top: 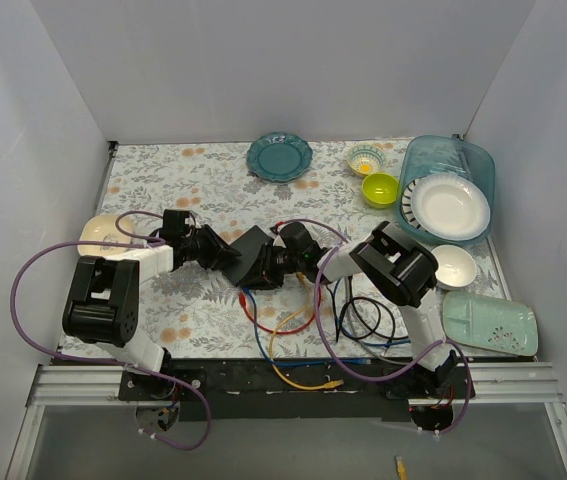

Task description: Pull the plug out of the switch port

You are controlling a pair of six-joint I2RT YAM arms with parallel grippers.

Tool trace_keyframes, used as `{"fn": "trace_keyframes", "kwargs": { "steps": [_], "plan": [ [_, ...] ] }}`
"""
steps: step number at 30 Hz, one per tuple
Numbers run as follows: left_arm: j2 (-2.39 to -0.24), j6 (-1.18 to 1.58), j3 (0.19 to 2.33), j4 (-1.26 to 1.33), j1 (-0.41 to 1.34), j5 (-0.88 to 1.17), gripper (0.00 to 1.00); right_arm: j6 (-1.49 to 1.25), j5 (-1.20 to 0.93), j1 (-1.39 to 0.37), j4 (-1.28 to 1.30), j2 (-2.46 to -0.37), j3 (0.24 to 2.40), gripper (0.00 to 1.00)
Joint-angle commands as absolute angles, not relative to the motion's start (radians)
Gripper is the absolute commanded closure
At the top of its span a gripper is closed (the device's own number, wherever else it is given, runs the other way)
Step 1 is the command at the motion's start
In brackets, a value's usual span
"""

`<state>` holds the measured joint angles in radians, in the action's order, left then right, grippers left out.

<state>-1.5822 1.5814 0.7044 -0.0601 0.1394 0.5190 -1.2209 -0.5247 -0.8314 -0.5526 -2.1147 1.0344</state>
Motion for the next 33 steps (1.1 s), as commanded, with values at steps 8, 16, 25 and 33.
{"fn": "trace_keyframes", "kwargs": {
  "steps": [8, 16, 25, 33],
  "plan": [
    [-1.555, 1.548, 0.654, -0.106, 0.135, 0.48, 0.74, -1.255, -0.463, -0.83, -0.522, -2.164, 1.075, 0.77],
    [-1.519, 1.569, 0.643, -0.109, 0.135, 0.508, 0.75, -1.238, -0.492, -0.834, -0.551, -2.172, 1.032, 0.99],
    [-1.312, 1.687, 0.537, -0.064, 0.147, 0.574, 0.74, -1.155, -0.528, -0.833, -0.525, -2.194, 1.029, 0.99],
    [-1.39, 1.664, 0.508, -0.02, 0.161, 0.601, 0.74, -1.095, -0.551, -0.834, -0.491, -2.192, 0.999, 0.99]
  ]
}}
